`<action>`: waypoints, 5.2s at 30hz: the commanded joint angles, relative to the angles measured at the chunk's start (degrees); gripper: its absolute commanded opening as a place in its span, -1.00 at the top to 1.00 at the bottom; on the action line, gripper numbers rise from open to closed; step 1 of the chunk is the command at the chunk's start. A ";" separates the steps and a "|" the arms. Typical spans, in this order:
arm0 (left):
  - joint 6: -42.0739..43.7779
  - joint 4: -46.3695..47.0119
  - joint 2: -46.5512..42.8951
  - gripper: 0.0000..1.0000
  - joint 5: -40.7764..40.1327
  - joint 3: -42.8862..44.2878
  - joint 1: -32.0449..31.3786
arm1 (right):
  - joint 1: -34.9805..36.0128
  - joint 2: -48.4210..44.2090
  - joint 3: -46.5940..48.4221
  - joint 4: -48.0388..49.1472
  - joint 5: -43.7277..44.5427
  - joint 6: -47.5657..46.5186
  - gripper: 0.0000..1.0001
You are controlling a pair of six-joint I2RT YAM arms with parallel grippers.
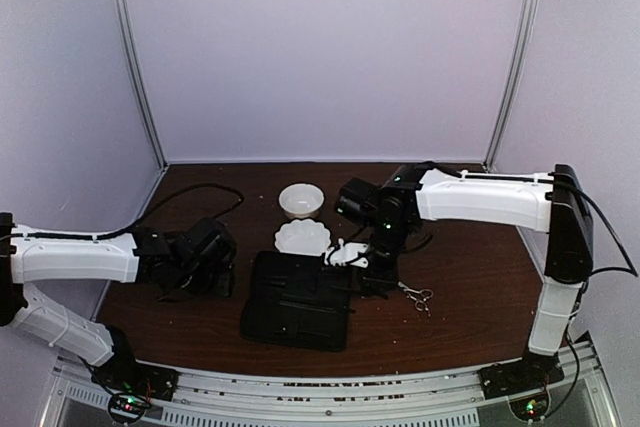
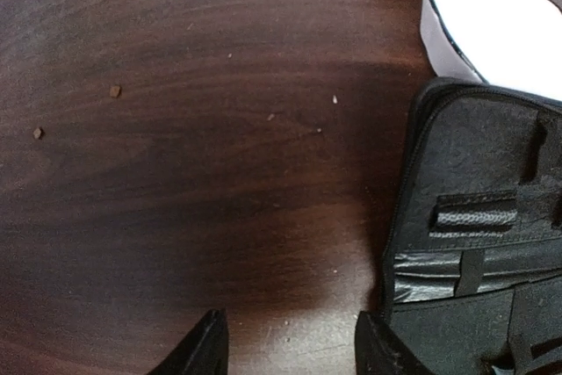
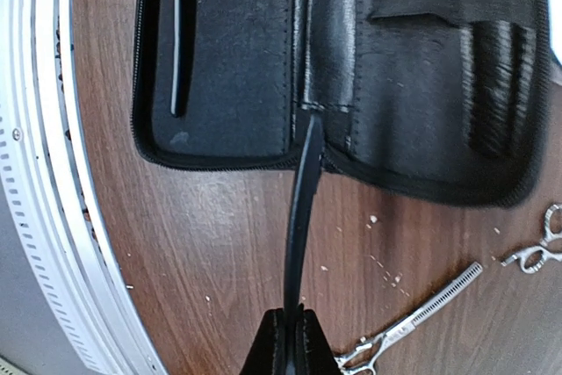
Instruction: Sort the hair-cutting tools
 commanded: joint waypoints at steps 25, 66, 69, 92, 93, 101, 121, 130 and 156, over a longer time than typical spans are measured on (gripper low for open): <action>0.73 26.20 0.98 0.32 22.66 -15.50 5.05 | 7.25 28.76 29.68 -21.85 1.62 1.81 1.00; -1.42 35.45 1.43 0.41 27.70 -20.16 4.93 | 8.61 40.92 42.11 -21.94 -1.05 3.89 1.00; -1.96 36.94 1.24 0.41 28.27 -20.88 5.01 | 8.67 41.57 43.71 -21.48 -1.41 4.32 1.00; -2.67 38.02 -1.76 0.42 27.62 -23.56 4.96 | 8.82 46.45 50.48 -16.43 -5.45 5.39 1.00; -2.69 38.01 -1.75 0.42 27.61 -23.63 4.96 | 8.93 46.49 50.50 -16.22 -5.56 5.39 1.00; -2.58 37.19 -3.11 0.43 26.99 -23.71 4.96 | 9.36 44.38 47.53 -13.19 -3.42 6.27 0.78; 0.10 29.00 -8.66 0.42 22.82 -22.71 4.98 | 9.02 31.51 32.67 -8.07 3.74 6.53 0.24; 0.09 29.66 -6.79 0.42 22.95 -22.66 4.96 | 8.98 25.38 22.28 -3.34 7.34 7.02 0.39; -1.06 36.47 -1.72 0.44 25.83 -24.02 4.96 | 11.95 36.23 37.64 -6.50 1.83 8.73 1.00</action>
